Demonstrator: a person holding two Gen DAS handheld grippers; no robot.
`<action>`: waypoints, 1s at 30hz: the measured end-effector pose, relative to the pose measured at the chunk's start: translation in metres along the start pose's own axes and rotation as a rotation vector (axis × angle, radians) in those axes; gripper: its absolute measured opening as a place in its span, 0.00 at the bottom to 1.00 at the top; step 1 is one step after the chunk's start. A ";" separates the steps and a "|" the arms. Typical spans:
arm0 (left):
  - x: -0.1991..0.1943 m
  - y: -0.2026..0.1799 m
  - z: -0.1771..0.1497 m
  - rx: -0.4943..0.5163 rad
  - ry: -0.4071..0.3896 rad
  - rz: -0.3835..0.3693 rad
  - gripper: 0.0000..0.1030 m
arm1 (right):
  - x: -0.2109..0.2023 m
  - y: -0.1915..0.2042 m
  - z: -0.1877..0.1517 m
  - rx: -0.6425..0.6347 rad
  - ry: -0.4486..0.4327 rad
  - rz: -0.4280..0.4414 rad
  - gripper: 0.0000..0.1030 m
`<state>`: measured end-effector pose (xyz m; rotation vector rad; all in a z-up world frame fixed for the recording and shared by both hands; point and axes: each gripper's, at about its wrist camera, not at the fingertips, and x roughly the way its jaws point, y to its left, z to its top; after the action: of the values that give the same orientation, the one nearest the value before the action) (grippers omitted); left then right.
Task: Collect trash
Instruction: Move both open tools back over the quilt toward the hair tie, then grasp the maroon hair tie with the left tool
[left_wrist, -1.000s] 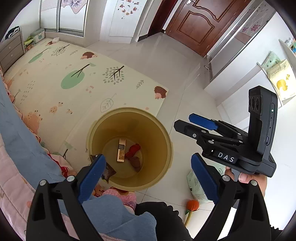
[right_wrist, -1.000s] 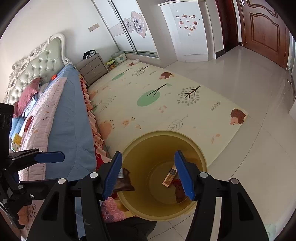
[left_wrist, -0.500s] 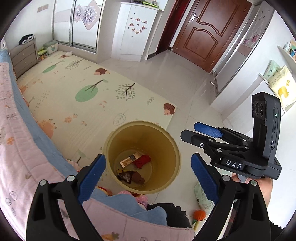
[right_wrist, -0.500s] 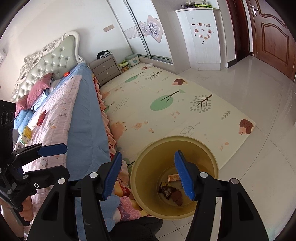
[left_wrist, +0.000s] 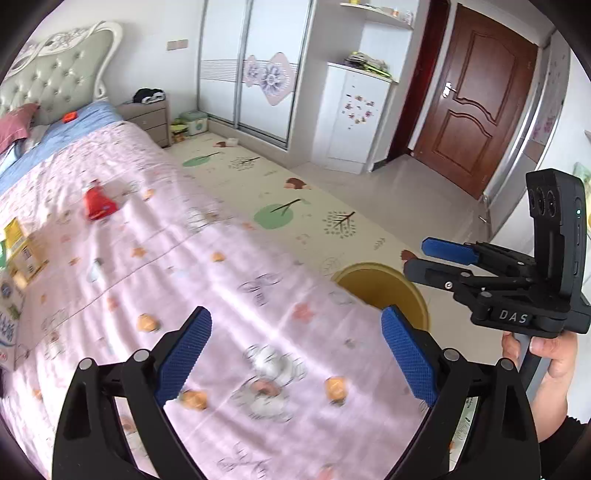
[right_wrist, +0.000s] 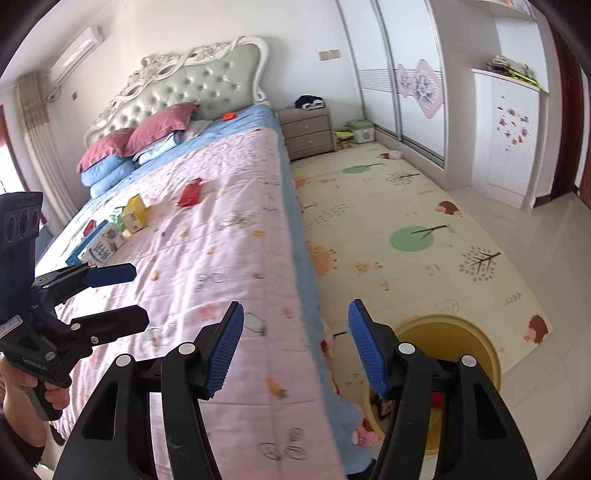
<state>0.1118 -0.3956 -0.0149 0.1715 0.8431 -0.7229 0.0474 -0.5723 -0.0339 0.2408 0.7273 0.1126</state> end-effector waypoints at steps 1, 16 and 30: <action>-0.010 0.014 -0.006 -0.017 -0.004 0.026 0.90 | 0.004 0.015 0.001 -0.023 0.003 0.019 0.56; -0.155 0.208 -0.101 -0.294 -0.105 0.374 0.90 | 0.063 0.227 0.007 -0.276 0.066 0.309 0.56; -0.159 0.328 -0.146 -0.514 -0.065 0.513 0.90 | 0.102 0.322 0.002 -0.373 0.130 0.422 0.56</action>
<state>0.1622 -0.0068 -0.0406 -0.0979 0.8502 -0.0205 0.1183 -0.2431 -0.0153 0.0263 0.7616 0.6643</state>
